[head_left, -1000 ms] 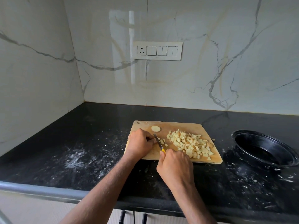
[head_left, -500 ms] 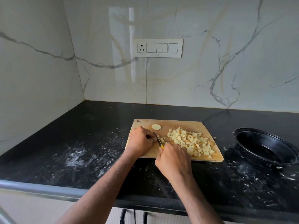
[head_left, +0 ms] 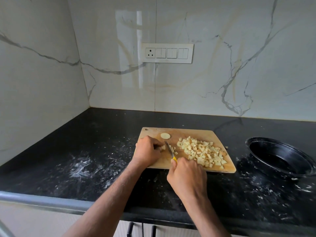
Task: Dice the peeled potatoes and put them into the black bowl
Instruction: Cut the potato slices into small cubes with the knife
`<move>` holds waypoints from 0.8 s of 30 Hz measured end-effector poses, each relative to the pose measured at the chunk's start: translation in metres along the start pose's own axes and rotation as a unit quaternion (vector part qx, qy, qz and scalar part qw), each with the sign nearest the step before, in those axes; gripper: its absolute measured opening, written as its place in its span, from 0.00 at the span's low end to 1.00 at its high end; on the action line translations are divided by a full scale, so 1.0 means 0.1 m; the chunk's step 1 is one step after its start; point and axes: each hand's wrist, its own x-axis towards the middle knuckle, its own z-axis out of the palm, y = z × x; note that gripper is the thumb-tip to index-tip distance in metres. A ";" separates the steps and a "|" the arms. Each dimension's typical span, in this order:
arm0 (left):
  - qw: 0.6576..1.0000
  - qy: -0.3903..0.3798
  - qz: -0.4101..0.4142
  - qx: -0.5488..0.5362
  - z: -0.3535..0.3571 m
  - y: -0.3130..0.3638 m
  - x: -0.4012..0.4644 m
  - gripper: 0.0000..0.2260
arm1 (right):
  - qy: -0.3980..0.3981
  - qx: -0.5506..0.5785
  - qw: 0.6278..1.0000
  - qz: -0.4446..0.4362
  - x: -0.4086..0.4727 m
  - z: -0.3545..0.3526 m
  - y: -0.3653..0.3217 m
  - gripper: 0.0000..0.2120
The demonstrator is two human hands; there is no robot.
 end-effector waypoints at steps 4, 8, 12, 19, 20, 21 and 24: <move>1.000 0.020 -0.002 -0.014 -0.01 0.00 0.00 0.07 | -0.030 -0.001 0.999 -0.011 0.03 -0.04 -0.01 0.17; 1.000 0.022 -0.004 -0.015 -0.01 0.00 -0.01 0.07 | -0.034 0.000 0.999 -0.011 0.03 -0.04 -0.02 0.18; 1.000 0.020 -0.003 -0.005 0.02 -0.01 0.01 0.06 | -0.039 0.004 0.999 -0.008 0.03 -0.03 -0.02 0.17; 1.000 0.026 0.001 0.000 0.03 -0.01 0.04 0.04 | -0.051 0.015 0.999 -0.001 0.04 0.00 -0.04 0.16; 1.000 0.025 0.001 -0.003 0.04 -0.02 0.05 0.04 | -0.053 0.018 0.998 0.001 0.05 0.01 -0.04 0.15; 1.000 0.022 0.001 -0.005 0.03 -0.02 0.06 0.04 | -0.054 0.022 0.998 0.002 0.06 0.02 -0.04 0.15; 1.000 0.017 0.001 -0.005 0.04 -0.01 0.07 0.04 | -0.066 0.025 0.997 -0.003 0.09 0.05 -0.06 0.13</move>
